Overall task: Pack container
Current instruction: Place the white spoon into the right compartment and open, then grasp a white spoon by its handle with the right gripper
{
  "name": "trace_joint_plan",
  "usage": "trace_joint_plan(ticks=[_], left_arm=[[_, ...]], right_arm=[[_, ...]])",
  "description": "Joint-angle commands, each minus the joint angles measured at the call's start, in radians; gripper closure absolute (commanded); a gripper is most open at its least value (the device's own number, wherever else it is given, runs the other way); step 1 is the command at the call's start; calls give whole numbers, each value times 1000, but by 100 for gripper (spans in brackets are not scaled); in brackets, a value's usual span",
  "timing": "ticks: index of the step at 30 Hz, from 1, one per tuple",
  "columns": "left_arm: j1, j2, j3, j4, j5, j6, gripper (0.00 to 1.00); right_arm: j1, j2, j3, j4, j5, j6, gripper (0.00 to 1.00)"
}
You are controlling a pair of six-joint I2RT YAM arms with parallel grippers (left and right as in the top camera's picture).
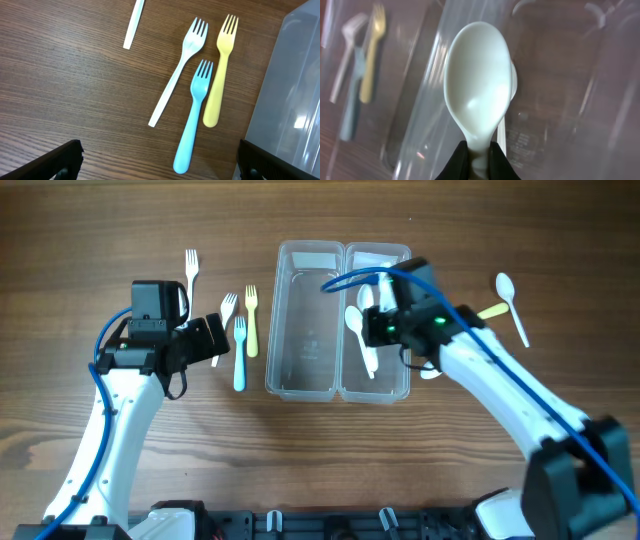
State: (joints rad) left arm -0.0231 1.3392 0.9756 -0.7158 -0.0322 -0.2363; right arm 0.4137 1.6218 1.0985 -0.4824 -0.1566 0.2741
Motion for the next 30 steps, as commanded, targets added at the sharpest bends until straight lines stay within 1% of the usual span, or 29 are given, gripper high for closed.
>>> trace_joint_plan(ticks=[1,4,6,8,10,11,12,13,15,16,18,20,24,26,27,29,30], left_arm=[[8,3,14,0,-10,23,0],[8,3,14,0,-10,23,0],[8,3,14,0,-10,23,0],[8,3,14,0,-10,23,0],[8,3,14,0,-10,23,0],[8,3,14,0,-10,23,0],[8,3,14,0,-10,23,0],[8,3,14,0,-11,23,0],[8,3,14,0,-11,23,0],[8,3,14,0,-10,23,0],[8,3,14,0,-10,23,0],[8,3,14,0,-10,23,0],[8,3,14,0,-10,23,0],[8,3,14,0,-10,23,0],[8,3,14,0,-10,23,0],[8,3,14,0,-11,23,0],[8,3,14,0,-11,23,0]], right_arm=[[3,-28,24,30,23,-43,67],[-8,-81,84,-8,64,-91,52],[-27,-125,121,-48,144,-69,48],[-55,-166,136,-61,177,-43,50],[-101,-208,136,-65,179,-14,57],[-128,-222,136,-75,179,5,59],[-155,-228,136,-89,180,30,59],[-185,-229,136,-108,180,59,54],[-251,-216,134,-164,180,136,53],[-287,-198,130,-189,180,173,53],[-335,-162,120,-216,175,202,53],[-366,-110,119,-239,167,208,53],[-383,4,119,-277,161,208,53],[-383,63,119,-289,160,231,53],[-383,93,119,-290,160,241,55],[-383,152,119,-291,155,285,60],[-383,178,119,-292,145,306,60]])
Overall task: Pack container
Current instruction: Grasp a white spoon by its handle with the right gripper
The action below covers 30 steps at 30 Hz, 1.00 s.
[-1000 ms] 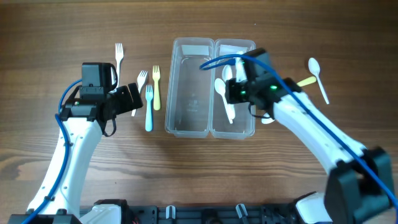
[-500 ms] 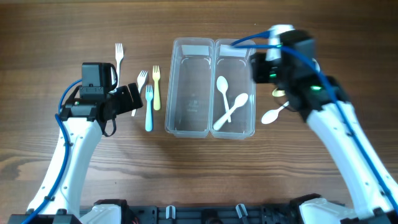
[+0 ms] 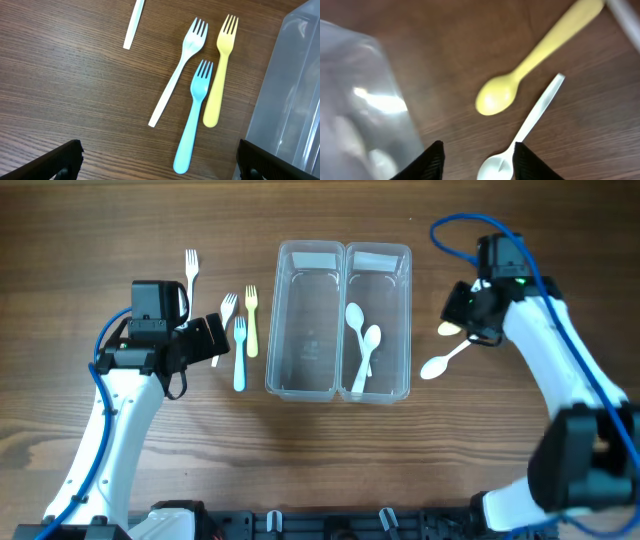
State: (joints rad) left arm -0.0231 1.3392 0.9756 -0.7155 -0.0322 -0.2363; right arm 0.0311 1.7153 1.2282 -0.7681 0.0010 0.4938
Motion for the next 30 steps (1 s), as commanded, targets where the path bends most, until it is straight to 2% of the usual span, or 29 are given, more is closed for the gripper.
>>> trace_joint_plan(ticks=[1,4,17,20,26,30], left_arm=[[8,3,14,0,-10,23,0],[8,3,14,0,-11,23,0],[8,3,14,0,-10,23,0],[8,3,14,0,-10,23,0],[8,3,14,0,-10,23,0],[8,3,14,0,-11,23,0]], right_arm=[[0,109,-11,-6,-31,99,61],[-5,158,-11,-8,-89,119,61],[-88,177,-46,-40,-76,129,60],[-107,177,-70,-27,-76,77,63],[-107,177,-79,0,-69,62,64],[-107,177,-99,22,-50,56,70]])
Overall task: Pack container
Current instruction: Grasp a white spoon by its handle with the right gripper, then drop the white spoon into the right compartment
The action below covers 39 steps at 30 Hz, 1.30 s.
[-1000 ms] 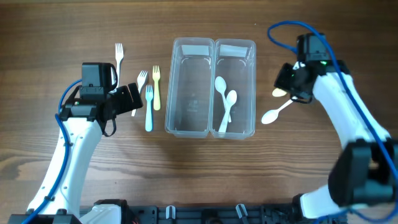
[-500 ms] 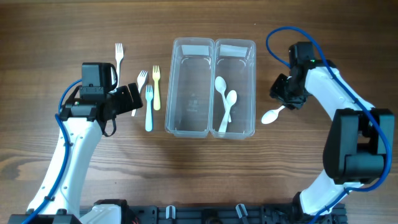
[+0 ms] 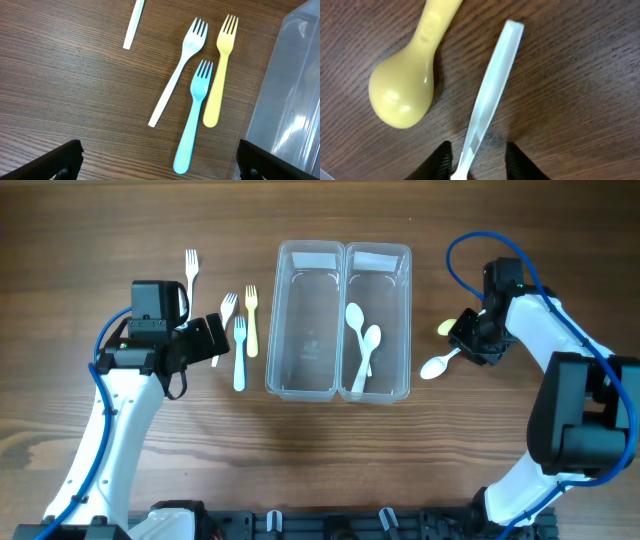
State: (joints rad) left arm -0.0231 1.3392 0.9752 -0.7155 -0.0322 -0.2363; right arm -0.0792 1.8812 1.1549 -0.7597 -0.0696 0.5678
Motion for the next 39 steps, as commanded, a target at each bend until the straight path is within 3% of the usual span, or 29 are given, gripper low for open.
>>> trace_joint_plan(ticks=[1,8,13,22,29,39], left_arm=[[8,3,14,0,-10,23,0],[8,3,14,0,-11,23,0],[8,3,14,0,-10,23,0],[8,3,14,0,-10,23,0],[8,3,14,0,-11,23,0],[8,3,14,0,-10,23,0]], right_arm=[[3,11,-39,22,42,-18,71],[3,11,-97,60,107,-71,74],[3,0,-94,35,113,-111,96],[11,-223,-47,23,119,-215,96],[113,-500,-27,66,-161,-302,96],[355,-475,-35,171,-180,-276,96]])
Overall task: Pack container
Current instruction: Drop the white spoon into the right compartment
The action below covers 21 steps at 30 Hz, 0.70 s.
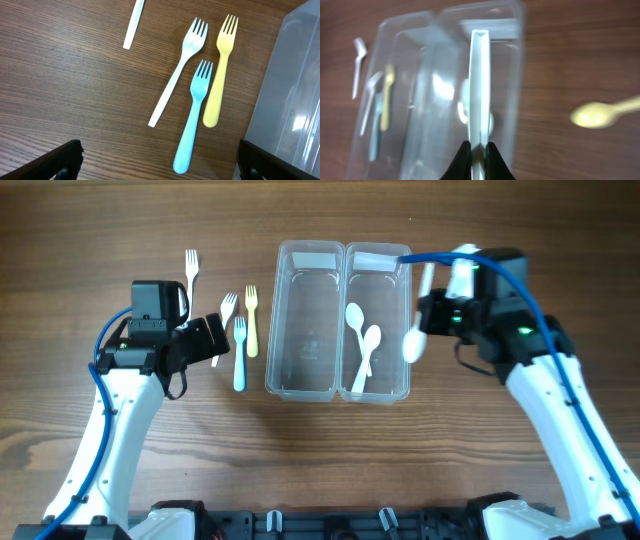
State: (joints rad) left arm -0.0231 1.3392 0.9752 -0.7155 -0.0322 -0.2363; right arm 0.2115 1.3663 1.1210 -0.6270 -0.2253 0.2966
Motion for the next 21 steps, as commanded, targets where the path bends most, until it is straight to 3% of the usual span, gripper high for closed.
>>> trace_joint_plan(ticks=[1,4,6,10,11,15,17,21], left_arm=[[8,3,14,0,-11,23,0],[8,3,14,0,-10,23,0],[8,3,14,0,-11,23,0],[8,3,14,0,-10,23,0],[8,3,14,0,-10,23,0],[8,3,14,0,-10,23,0],[8,3,14,0,-10,23,0],[8,3,14,0,-10,23,0]], right_arm=[[81,60,-1,58,-17,-3,96],[106,136,-1,101,24,28,95],[111,222,-1,142,14,27,86],[115,304,14,176,-59,13,84],[115,296,24,175,-62,10,76],[109,211,80,162,-60,-39,61],[76,118,99,155,5,-46,45],[-19,17,99,131,112,-27,44]])
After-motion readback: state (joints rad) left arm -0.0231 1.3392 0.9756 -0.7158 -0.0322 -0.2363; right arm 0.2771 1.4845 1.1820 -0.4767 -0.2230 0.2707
